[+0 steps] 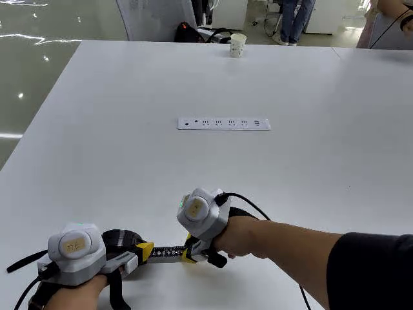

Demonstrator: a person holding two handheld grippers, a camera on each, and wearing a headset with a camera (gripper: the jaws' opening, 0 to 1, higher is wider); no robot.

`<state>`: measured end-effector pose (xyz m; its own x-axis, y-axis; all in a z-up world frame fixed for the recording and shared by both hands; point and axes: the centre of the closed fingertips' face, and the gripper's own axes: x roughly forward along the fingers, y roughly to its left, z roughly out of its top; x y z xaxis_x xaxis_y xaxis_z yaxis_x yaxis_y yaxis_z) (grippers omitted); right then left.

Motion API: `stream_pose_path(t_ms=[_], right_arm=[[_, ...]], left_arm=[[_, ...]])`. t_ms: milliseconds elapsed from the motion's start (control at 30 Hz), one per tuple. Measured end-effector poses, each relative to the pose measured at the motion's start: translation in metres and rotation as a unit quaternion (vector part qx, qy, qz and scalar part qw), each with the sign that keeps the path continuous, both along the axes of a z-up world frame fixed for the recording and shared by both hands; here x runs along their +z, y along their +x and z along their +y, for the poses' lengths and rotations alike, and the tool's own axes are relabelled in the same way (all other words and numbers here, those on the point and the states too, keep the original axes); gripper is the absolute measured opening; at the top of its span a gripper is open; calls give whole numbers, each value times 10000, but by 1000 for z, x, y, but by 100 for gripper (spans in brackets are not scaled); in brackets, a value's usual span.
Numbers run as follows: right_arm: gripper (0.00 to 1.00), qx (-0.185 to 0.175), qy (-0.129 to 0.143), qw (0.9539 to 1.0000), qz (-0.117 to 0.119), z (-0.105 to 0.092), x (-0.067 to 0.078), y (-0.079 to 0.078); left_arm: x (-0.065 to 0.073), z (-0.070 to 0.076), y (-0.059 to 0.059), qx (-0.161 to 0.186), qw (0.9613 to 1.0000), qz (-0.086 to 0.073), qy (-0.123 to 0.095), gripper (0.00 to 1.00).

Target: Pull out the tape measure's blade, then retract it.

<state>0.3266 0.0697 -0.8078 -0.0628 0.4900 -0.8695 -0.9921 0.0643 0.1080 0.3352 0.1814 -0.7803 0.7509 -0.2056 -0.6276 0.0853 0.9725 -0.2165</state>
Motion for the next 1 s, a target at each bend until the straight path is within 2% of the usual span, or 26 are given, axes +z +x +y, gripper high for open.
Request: stream_pose_path(t_ms=[300,1000], right_arm=[[11,97,64,9999,-73,5,0,-1],[11,82,205,9997,-104,13,0,-2]], left_arm=[[0,0,0,4,10000,-2,-4,63],[-1,0,1,-7,10000,7,-17,63]])
